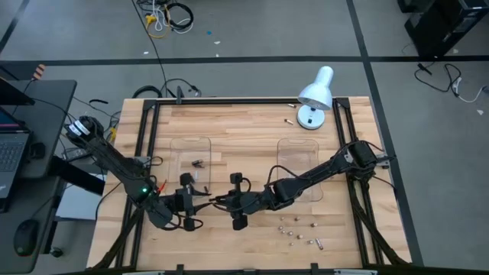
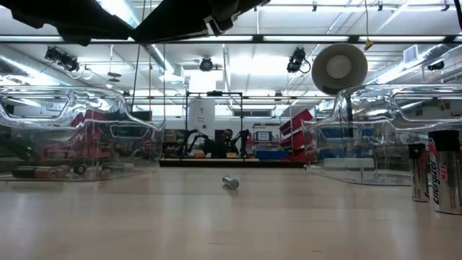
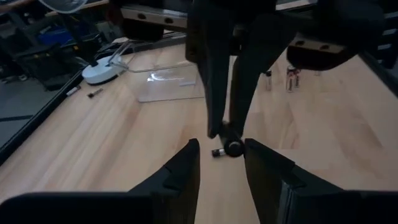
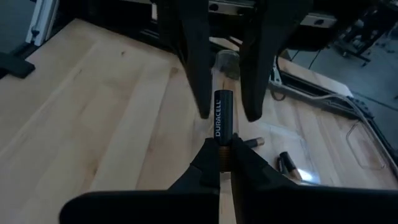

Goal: Sort batteries
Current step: Put the black battery into the left transparent bin

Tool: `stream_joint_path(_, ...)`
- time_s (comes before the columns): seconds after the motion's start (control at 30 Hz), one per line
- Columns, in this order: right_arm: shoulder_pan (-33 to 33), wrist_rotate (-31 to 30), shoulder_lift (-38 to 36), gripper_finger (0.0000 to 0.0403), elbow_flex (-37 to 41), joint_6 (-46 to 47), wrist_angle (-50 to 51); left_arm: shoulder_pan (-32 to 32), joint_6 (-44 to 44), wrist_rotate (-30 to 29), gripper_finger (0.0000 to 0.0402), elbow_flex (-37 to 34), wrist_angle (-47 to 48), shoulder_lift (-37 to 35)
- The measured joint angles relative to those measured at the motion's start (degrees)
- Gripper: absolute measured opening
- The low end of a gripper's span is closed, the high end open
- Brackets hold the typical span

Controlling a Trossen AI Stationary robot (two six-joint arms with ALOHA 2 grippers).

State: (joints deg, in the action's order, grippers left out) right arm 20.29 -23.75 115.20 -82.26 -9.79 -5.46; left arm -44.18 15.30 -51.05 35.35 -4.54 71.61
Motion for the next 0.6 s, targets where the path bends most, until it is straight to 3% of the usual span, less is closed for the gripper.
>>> stream_joint_path(0.3, 0.0, 0.05, 0.0, 0.0007, 0.0, -0.73, -0.98, 0.67, -3.32, 4.11, 0.0129, 0.0, -1.83, -0.04)
stream_joint_path(0.6, -0.04, 0.31, 0.0, 0.0007, 0.0, -0.61, -0.96, 0.69, -5.85, 4.07, 0.0077, 0.0, -3.81, -0.04)
